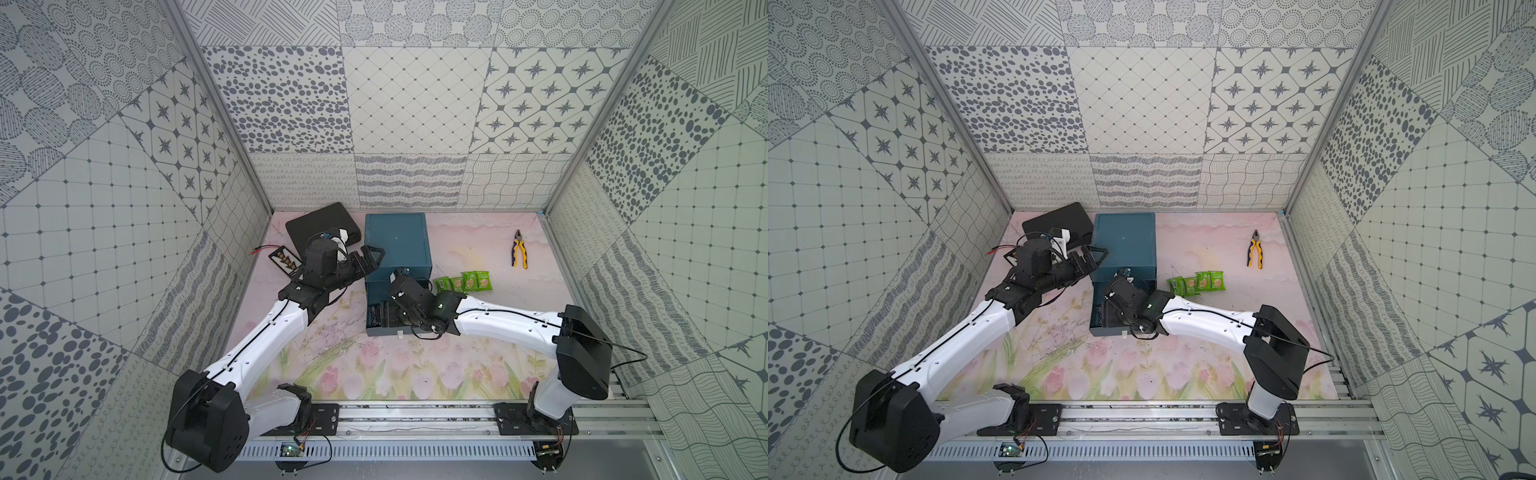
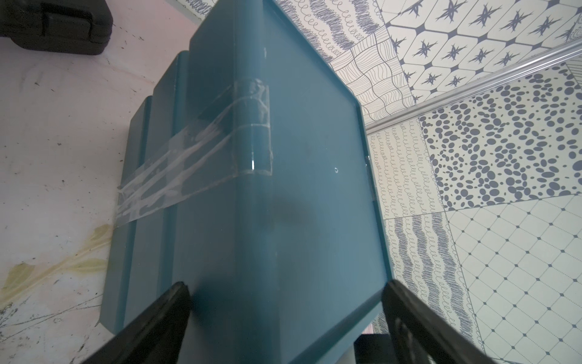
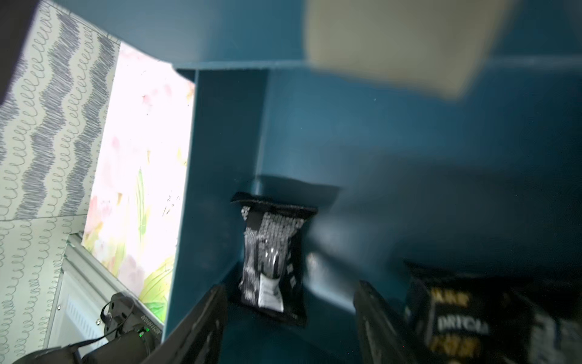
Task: Take the cookies out of the drawer
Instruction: Pick up the cookie from the drawer.
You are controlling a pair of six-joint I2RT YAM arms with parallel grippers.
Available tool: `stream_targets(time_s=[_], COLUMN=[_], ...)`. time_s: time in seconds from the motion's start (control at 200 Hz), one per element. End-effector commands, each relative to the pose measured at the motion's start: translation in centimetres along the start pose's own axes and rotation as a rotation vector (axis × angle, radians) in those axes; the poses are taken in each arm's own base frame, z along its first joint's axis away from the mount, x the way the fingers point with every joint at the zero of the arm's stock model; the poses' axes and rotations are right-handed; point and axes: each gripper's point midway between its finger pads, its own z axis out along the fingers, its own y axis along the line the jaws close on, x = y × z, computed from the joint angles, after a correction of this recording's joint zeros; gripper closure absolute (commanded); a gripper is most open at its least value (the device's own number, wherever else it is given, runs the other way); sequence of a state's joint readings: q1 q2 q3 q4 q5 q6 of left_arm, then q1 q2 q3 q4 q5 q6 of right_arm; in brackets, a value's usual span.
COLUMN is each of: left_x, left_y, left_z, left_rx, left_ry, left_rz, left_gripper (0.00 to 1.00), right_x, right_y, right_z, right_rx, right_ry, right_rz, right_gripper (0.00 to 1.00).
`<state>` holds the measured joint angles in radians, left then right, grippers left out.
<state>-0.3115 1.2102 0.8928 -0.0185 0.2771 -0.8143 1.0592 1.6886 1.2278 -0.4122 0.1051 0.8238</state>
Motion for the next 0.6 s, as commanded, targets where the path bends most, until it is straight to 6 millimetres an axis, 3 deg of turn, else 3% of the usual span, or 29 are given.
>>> stream_targets(time_s=[0.0, 0.365, 0.595], left_x=[0.4, 0.6, 0.6], left_y=[-0.7, -1.2, -1.3], left_z=[0.1, 0.6, 0.5], left_rx=[0.036, 0.067, 0.067], left_ry=[0.019, 0.036, 0.038], left_rz=[0.023, -0.002, 0.001], left_gripper=[0.01, 0.01, 0.01], right_x=[-0.3, 0.2, 0.0], right_y=[1.3, 0.8, 0.5], right_z=[0.5, 3.2, 3.6], right_rx=[-0.036, 0.007, 0.024], right_ry=[0.009, 0.06, 0.052], right_rz=[-0.027, -0.05, -0.05], right_gripper=[0.32, 0.42, 0.65])
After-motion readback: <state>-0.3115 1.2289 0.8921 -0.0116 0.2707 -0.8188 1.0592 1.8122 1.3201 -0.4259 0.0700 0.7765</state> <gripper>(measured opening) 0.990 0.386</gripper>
